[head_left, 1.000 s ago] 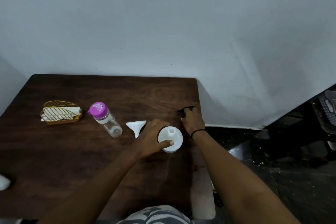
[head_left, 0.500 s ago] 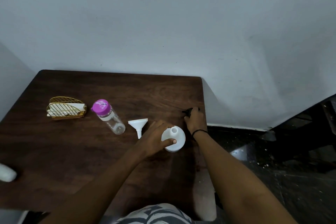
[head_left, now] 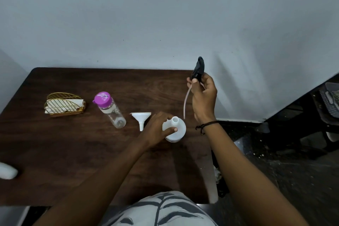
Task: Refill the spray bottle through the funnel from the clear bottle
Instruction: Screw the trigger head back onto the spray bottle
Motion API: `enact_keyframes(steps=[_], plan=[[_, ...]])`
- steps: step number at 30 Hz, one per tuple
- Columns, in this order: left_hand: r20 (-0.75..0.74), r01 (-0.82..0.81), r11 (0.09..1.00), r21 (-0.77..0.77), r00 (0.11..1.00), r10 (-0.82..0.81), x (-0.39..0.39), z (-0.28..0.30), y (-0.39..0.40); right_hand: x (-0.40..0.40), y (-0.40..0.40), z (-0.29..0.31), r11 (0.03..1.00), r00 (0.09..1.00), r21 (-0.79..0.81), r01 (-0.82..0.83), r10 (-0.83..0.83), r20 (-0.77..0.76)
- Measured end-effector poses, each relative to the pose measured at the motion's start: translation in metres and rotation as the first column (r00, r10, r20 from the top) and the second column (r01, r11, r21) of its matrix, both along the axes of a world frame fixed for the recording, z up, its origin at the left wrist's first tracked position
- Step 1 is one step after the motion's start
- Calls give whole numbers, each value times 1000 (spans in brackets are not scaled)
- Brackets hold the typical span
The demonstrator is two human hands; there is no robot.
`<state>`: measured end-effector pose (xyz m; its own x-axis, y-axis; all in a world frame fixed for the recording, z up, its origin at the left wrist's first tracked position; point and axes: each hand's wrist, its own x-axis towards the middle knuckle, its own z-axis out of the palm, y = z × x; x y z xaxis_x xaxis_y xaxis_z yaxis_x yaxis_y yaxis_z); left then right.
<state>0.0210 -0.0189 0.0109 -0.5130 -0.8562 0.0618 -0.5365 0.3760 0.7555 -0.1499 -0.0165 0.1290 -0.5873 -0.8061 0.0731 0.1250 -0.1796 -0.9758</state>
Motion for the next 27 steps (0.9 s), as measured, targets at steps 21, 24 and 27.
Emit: enact_keyframes(steps=[21, 24, 27], plan=[[-23, -29, 999, 18, 999, 29, -5, 10, 7, 41, 71, 17, 979, 994, -172, -105, 102, -27], [-27, -30, 999, 37, 999, 31, -4, 13, 8, 41, 71, 3, 990, 994, -109, -89, 81, -73], [-28, -29, 999, 40, 999, 31, -4, 16, 10, 38, 72, -12, 998, 987, -9, -69, 67, -148]])
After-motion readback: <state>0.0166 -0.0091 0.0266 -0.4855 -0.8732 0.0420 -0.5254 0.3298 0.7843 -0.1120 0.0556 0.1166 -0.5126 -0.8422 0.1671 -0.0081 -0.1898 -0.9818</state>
